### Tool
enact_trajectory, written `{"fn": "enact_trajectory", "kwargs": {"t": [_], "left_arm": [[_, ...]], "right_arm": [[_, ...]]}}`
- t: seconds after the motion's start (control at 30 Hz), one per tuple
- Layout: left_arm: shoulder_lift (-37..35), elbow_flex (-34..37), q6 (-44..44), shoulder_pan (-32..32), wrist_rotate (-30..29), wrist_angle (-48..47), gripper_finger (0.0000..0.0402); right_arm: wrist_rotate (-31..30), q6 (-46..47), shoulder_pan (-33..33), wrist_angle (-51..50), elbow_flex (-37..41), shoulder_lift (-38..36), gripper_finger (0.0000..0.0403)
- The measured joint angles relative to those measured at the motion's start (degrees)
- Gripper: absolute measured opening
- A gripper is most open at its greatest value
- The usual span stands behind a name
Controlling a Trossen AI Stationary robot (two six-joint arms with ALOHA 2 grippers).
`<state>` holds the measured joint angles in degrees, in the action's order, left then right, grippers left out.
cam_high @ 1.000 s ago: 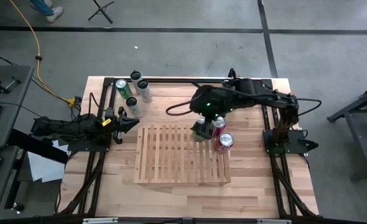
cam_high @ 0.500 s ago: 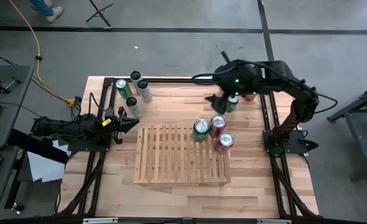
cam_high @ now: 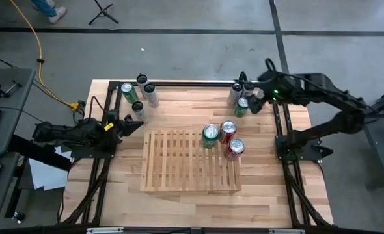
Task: Place canned beverage on shelf
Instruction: Put the left green soda can on the shelf aligned with the other green soda can
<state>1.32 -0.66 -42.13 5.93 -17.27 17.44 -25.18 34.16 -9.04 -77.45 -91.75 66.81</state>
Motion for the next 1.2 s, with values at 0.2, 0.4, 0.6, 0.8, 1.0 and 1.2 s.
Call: {"fn": "enact_trajectory", "kwargs": {"t": [0.2,0.4,0.6,0.8,1.0,1.2], "left_arm": [[0.00,-0.01,-0.72,-0.02,-14.48,0.15,0.0007],[1.99,-3.04,-0.94,-0.02,-19.38,-0.05,0.0066],[11.38,-14.07,6.37,-1.64,-22.73,-1.07,0.0186],[25.99,-31.80,11.23,-8.77,-22.82,-19.53,0.0273],[41.43,-47.61,8.29,-22.99,-16.74,-44.71,0.0289],[52.77,-56.95,-0.20,-40.66,-10.56,-67.34,0.0290]], "right_arm": [[-0.17,13.55,0.09,8.36,18.21,-12.60,0.0341],[2.05,20.15,0.17,18.54,30.55,-17.77,0.0341],[4.69,21.25,0.17,25.87,35.92,-16.68,0.0341],[4.79,18.37,-1.25,27.96,36.42,-15.38,0.0341],[5.93,12.80,-5.42,30.13,36.38,-15.53,0.0341],[10.88,5.30,-10.29,30.16,36.38,-15.52,0.0341]]}}
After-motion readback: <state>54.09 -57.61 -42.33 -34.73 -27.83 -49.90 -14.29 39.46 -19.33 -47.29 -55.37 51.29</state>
